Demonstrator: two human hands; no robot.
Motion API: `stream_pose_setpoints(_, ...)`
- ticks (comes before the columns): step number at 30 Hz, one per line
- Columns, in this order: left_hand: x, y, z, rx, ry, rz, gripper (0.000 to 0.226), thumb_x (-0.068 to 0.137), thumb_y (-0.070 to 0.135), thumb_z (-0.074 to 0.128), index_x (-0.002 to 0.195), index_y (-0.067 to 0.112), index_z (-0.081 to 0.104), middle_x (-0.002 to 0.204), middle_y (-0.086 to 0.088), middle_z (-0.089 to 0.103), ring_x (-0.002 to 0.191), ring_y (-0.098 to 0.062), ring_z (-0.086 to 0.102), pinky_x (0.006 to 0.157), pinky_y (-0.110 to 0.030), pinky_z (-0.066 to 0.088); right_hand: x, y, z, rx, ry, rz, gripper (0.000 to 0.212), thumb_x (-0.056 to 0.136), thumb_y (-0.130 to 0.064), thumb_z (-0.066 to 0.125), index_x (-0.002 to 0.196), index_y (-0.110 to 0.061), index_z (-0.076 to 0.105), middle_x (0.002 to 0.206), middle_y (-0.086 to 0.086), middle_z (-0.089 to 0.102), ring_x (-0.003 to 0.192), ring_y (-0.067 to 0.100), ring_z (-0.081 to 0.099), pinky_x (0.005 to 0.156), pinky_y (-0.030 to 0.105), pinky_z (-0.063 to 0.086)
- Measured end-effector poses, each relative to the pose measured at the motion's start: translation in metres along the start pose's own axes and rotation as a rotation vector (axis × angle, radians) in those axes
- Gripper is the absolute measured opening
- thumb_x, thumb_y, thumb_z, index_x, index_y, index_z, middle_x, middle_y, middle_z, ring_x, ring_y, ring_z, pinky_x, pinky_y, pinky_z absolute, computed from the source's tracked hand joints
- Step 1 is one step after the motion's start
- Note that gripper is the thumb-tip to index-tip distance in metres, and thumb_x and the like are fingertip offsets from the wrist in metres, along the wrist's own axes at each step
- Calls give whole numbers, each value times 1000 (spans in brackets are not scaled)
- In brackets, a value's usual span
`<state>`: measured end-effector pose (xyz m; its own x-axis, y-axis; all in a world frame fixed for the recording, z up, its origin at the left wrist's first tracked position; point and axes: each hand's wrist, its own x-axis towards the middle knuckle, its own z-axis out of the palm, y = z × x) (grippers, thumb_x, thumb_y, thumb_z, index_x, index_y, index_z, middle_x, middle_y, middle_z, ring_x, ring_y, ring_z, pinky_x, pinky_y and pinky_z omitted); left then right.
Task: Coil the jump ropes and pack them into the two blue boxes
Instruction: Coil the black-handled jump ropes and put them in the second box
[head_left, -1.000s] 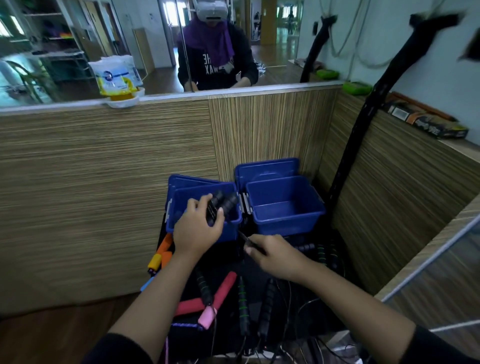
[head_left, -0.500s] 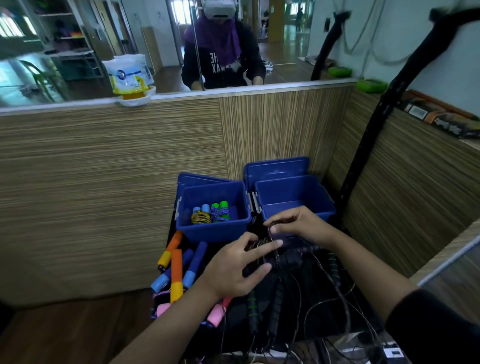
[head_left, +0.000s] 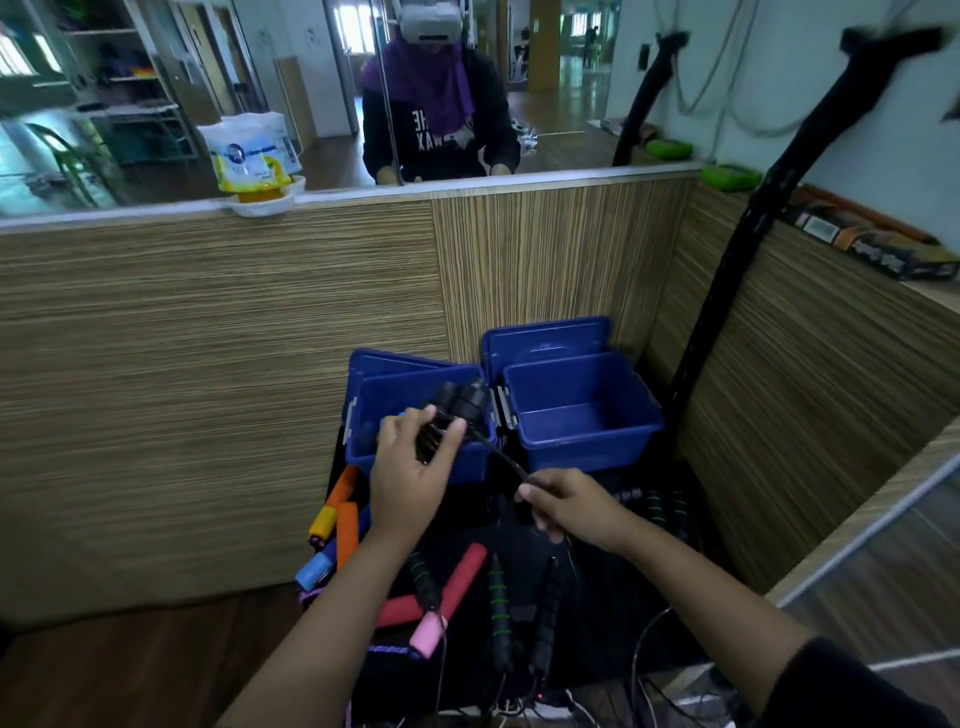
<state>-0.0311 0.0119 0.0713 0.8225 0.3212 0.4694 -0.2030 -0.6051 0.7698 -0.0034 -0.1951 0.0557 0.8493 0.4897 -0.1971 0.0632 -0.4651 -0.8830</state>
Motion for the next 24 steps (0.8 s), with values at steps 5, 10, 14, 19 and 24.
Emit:
stream_pose_setpoints(5,5,-21,-6,320,-17,-51,46,88,57,51,111,18,59,104,-5,50,75,-19,55,58,-27,42,-16,-24,12,-291,-65,-99,12,95,-23,50,99,-17,60,74,-2,62,61,10,58,58,18,45)
stream_pose_setpoints(10,-21,-42,1,505,-256,306,43,87,57,47,109,25,64,94,-7,52,64,-27,61,44,-28,45,-15,-53,5,-746,-49,-312,16,96,-28,46,104,-20,58,105,5,65,97,25,59,78,37,47)
stream_pose_setpoints(14,-44,-32,2,414,-458,553,34,90,52,52,109,25,62,94,-7,53,65,-25,58,49,-26,40,-2,-59,-27,-891,-6,-459,18,92,-39,55,104,-34,67,94,-16,60,79,-6,51,79,33,32)
stream_pose_setpoints(19,-55,-9,-7,81,-486,484,40,90,43,57,124,24,47,114,-3,54,93,-16,58,76,-23,45,8,-45,-38,-295,15,-342,24,69,-42,77,90,-31,77,74,-20,66,77,-3,60,77,24,45)
stream_pose_setpoints(24,-47,0,-12,93,-449,498,49,95,45,49,142,35,41,114,0,50,92,-12,55,75,-23,46,16,-30,-28,64,-63,-155,19,77,-44,65,87,-32,76,106,1,72,103,6,64,94,27,49)
